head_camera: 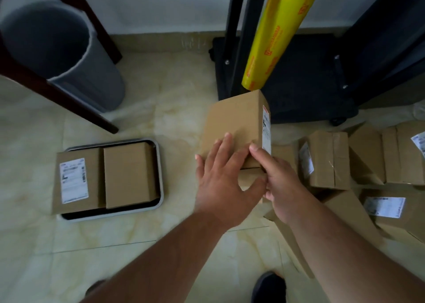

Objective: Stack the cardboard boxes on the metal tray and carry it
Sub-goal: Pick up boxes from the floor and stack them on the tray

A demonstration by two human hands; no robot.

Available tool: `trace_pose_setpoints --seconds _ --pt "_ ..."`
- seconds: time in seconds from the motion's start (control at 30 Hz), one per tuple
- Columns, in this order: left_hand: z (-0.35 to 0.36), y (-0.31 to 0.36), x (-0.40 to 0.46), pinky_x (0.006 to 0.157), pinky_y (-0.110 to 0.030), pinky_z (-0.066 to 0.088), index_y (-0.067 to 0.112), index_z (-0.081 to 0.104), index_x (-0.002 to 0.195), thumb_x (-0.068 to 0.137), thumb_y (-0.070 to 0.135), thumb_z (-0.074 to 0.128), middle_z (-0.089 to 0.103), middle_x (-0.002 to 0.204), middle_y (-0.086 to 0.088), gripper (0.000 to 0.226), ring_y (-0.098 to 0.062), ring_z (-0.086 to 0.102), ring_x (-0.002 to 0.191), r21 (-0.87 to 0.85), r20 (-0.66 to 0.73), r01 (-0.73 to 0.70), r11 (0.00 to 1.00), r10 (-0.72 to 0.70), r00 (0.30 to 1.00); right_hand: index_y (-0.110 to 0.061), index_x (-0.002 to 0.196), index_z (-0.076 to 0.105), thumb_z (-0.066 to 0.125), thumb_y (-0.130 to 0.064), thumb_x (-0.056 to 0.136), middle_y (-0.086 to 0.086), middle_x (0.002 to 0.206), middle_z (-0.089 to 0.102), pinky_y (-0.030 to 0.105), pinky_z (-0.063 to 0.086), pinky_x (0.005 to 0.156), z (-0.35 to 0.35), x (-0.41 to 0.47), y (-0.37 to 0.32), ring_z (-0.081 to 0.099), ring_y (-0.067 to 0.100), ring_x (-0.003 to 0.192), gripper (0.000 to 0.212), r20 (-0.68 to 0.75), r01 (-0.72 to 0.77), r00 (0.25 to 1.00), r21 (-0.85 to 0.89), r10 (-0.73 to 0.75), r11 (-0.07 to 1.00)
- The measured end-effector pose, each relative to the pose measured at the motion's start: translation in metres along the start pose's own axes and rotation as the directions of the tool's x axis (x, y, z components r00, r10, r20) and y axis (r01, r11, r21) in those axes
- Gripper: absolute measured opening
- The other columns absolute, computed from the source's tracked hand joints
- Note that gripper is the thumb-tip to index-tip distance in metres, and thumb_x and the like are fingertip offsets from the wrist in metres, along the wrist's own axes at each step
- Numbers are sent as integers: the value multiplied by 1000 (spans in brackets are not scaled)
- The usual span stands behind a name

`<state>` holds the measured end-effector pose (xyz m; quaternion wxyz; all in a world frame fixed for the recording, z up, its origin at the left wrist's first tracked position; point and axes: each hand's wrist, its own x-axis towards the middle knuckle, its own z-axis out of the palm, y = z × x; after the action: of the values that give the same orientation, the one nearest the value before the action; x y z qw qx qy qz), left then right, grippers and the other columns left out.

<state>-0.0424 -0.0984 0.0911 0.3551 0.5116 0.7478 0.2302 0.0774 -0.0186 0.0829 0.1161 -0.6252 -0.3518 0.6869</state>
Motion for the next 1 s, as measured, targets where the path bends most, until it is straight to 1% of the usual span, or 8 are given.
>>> trace_pose_setpoints --seconds 0.07,0.17,0.27,0.37,0.53,0.67,0.87,1.0 --pt "-10 -13 -7 129 -44 -6 40 37 155 90 64 45 10 173 13 70 -8 4 160 -88 -98 55 995 -63 993 -29 131 64 80 -74 59 -6 119 76 55 56 100 15 -1 3 74 16 107 87 -29 -10 1000 -5 10 1000" --pt "-31 -38 -11 125 -46 28 28 40 151 94 60 52 36 165 6 67 -16 32 152 -341 -249 302 890 -396 884 -33 126 64 77 -74 60 -8 120 73 47 59 95 37 0 7 71 14 109 79 -67 -52 996 22 53 998" --pt "-60 -62 -13 89 -28 50 29 52 136 95 56 62 64 127 11 50 -9 63 110 -588 -77 479 652 -634 770 -31 120 68 71 -68 76 -4 119 73 43 58 92 65 -3 10 69 17 112 56 23 -60 998 7 60 998" --pt "-68 -77 -20 69 -15 42 36 58 120 95 52 65 65 102 22 30 7 58 88 -671 42 505 544 -652 757 -35 133 62 67 -71 77 -10 125 72 39 54 92 73 -6 16 66 14 118 67 75 -52 996 -46 56 998" --pt "-88 -109 -46 72 -15 48 36 57 138 91 55 70 71 111 19 52 4 65 96 -677 -8 470 566 -645 764 -48 156 34 60 -82 69 -26 156 45 45 30 123 107 -13 25 42 1 143 97 151 -38 987 -119 56 992" --pt "-101 -138 -65 78 -17 52 36 56 138 89 48 76 72 114 17 55 3 69 99 -690 -40 454 564 -655 754 -44 158 35 52 -73 85 -30 153 42 40 27 125 140 -20 35 40 -3 141 80 142 29 990 -197 -1 980" --pt "-130 -183 -88 66 -3 49 39 54 128 91 37 78 71 112 18 44 14 67 91 -702 -62 445 556 -670 740 -45 142 57 48 -64 90 -25 133 66 38 43 113 195 -26 51 60 2 125 56 178 116 982 -336 -58 935" --pt "-151 -216 -102 81 -15 51 33 56 133 90 37 78 72 115 16 48 1 68 105 -694 -98 443 568 -684 723 -48 108 71 47 -46 105 -30 105 73 24 50 90 234 -33 54 65 -8 101 24 194 149 978 -403 -75 903"
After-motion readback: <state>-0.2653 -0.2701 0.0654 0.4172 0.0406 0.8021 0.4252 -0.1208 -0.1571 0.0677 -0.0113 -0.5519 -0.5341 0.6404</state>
